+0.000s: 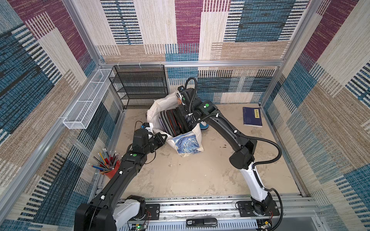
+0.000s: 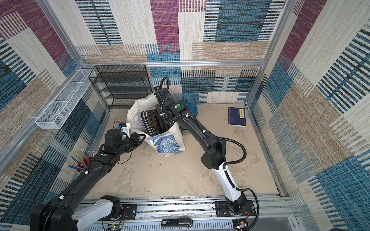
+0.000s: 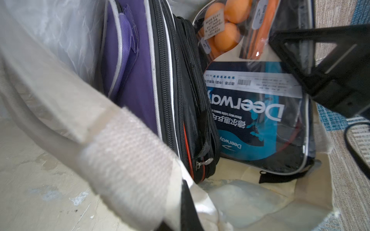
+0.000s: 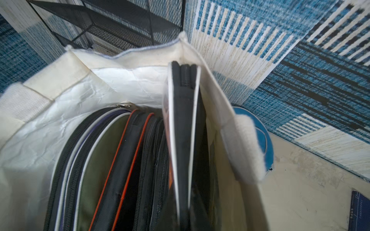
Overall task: Remove the ping pong set from the canvas bag
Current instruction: Pick up the ping pong set from the canvas bag.
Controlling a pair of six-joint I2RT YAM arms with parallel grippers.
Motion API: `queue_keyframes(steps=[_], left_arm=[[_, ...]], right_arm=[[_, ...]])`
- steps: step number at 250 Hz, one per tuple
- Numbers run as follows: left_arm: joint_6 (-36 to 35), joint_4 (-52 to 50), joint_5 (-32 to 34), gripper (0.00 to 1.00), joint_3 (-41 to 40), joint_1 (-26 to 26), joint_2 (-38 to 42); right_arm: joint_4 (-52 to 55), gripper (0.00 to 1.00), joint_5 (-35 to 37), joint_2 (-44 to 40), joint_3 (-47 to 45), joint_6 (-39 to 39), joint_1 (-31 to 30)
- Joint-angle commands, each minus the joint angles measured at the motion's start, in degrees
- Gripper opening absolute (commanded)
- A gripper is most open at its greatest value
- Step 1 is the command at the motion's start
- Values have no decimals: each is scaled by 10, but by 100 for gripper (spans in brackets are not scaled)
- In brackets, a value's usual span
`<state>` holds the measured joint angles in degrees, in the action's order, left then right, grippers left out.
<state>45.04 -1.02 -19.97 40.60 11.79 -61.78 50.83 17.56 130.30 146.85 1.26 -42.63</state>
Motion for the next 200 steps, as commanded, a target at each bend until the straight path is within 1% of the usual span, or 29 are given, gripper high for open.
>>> queue_keyframes(steps=[1, 76, 141, 200], left_arm=[[-10, 22, -1, 0, -4, 0, -4], [-14, 26, 3, 0, -7, 0, -12], [-13, 35, 4, 0, -10, 0, -21], [-14, 39, 5, 0, -14, 0, -26]], right_arm=[[-41, 0, 0, -27, 9, -1, -1], [-73, 0, -39, -85, 6, 17, -2], [-106, 0, -52, -134, 0, 32, 0], [-160, 0, -107, -202, -57, 75, 35]])
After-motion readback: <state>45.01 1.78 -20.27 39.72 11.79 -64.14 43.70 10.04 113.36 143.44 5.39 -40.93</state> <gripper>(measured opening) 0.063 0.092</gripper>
